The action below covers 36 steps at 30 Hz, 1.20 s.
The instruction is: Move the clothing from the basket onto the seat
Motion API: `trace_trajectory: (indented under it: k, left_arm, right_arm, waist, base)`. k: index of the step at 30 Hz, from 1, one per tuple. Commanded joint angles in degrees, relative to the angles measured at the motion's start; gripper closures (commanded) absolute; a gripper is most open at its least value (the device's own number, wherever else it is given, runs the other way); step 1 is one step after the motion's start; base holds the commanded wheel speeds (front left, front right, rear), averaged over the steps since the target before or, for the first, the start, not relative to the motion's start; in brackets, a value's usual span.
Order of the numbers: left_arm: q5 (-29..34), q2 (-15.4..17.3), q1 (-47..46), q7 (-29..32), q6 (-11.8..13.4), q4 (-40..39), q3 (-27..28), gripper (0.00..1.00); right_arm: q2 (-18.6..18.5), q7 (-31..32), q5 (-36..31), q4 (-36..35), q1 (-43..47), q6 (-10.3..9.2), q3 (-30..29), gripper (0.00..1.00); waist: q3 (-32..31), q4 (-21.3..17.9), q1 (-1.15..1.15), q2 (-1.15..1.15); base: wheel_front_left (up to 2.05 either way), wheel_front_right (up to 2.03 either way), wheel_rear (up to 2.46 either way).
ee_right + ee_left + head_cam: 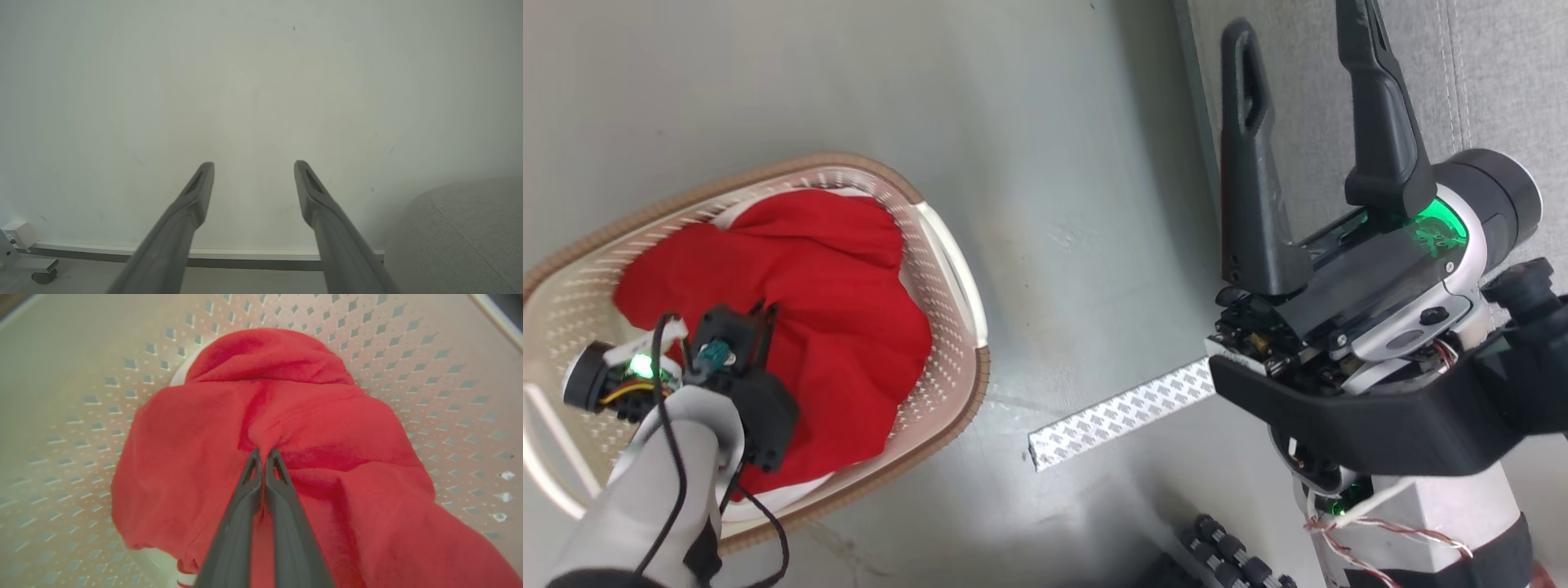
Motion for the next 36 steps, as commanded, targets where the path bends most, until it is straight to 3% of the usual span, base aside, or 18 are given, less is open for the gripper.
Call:
trace_trajectory:
  k: [1,27,36]
  left_arm:
    - [-0.70,0.52,1.75,-0.47,0.29,-0.86,0.44,1.00]
    - [-6.85,-3.53,23.38,-0.48,2.44,-32.95,2.90,1.00]
    - [-7.57,-3.39,29.92,-0.49,3.54,-42.11,5.11,1.00]
  right_arm:
    - [0.09,-0.10,-0.57,0.31,0.49,0.04,-0.33,0.00]
    - [-4.73,-0.09,-2.26,12.30,12.05,0.04,-1.59,0.00]
    - [-4.60,-0.09,-0.84,15.54,17.11,0.04,-0.88,0.00]
  waist:
    - [-1.81,1.43,0.00,0.00]
    - [-25.12,11.19,0.00,0.00]
    - [-33.77,11.79,0.00,0.00]
  base:
    - [0.00,0.00,0.00]
    - [0.00,0.00,0.00]
    - [0.00,0.00,0.00]
